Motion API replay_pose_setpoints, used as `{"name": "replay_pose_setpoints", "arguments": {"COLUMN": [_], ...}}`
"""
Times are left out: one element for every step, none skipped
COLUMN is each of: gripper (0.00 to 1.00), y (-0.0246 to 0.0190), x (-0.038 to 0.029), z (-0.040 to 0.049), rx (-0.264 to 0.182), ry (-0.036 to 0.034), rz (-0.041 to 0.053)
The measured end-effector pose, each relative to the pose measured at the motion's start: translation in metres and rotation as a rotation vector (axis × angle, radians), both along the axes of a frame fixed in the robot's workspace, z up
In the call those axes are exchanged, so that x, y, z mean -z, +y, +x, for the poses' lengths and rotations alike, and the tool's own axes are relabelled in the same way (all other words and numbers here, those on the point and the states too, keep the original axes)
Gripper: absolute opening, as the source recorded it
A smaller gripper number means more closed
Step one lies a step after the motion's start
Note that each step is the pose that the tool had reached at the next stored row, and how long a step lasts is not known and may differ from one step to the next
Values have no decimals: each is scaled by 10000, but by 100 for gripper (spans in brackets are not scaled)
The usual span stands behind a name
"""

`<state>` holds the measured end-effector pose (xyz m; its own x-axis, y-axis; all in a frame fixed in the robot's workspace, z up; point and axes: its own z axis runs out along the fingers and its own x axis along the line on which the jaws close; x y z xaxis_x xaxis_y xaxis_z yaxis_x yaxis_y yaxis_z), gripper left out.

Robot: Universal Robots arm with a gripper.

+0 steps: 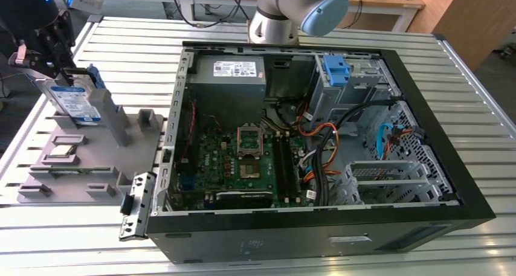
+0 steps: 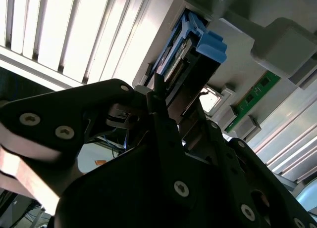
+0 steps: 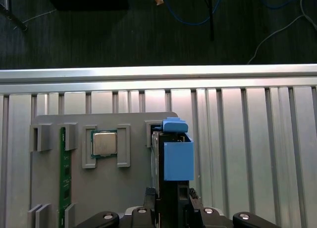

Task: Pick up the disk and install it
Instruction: 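Pick up the disk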

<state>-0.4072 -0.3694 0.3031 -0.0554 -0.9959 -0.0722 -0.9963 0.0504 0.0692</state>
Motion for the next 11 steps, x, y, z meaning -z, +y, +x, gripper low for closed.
{"name": "replay_pose_setpoints", "arguments": {"gripper": [35, 35, 35, 35, 35, 35, 35, 35, 35, 35, 35], "y": [0, 0, 0, -1, -1, -1, -1, -1, -1, -1, -1], "x": [0, 0, 0, 0, 0, 0, 0, 0, 0, 1, 1], "z": [0, 0, 0, 0, 0, 0, 0, 0, 0, 0, 0], "rx": [0, 0, 0, 0, 0, 0, -1, -16, -59, -128, -191], "ry": [0, -1, 0, 0, 0, 0, 0, 1, 1, 1, 1], "rz": [0, 1, 0, 0, 1, 0, 0, -1, 0, 0, -1]}}
